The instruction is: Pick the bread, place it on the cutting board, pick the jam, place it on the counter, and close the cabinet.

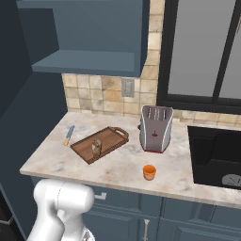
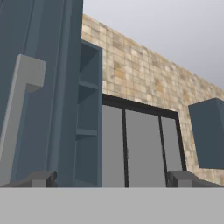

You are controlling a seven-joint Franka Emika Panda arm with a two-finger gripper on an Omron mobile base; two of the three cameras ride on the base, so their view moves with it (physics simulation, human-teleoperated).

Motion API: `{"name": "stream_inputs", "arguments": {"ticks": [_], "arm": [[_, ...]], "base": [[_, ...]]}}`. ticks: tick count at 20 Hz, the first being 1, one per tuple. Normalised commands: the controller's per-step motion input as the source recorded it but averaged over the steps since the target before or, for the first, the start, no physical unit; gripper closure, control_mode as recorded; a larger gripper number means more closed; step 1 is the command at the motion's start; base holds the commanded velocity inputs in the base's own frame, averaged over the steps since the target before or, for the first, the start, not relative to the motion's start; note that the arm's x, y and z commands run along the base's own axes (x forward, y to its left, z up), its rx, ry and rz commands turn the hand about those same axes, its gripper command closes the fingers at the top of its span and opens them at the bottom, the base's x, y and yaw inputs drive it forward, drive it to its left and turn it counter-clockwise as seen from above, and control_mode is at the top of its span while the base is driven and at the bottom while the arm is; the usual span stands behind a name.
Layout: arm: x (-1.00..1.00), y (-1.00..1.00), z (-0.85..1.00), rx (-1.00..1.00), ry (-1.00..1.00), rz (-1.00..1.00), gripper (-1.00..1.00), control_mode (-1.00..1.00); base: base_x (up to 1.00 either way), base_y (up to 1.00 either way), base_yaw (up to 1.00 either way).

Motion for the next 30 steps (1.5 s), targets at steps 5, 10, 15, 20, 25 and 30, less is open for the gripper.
{"name": "stream_inputs", "arguments": {"ticks": [5, 10, 15, 20, 25, 30], "arm": [[0.3, 0.06, -0.25, 0.0, 0.0, 0.0, -1.0, -1.0], [0.24, 0.19, -0.22, -0.02, 0.0, 0.0, -1.0, -1.0], [0.35, 0.09, -0.18, 0.0, 0.0, 0.0, -1.0, -1.0], [0.5, 0.0, -0.11, 0.0, 0.0, 0.0, -1.0, -1.0], [0.52, 0.0, -0.12, 0.0, 0.0, 0.0, -1.0, -1.0], [0.52, 0.0, -0.13, 0.0, 0.0, 0.0, -1.0, -1.0]], "base": [[0.0, 0.0, 0.0], [0.0, 0.0, 0.0], [0.0, 0.0, 0.0], [0.0, 0.0, 0.0], [0.0, 0.0, 0.0], [0.0, 0.0, 0.0]]}}
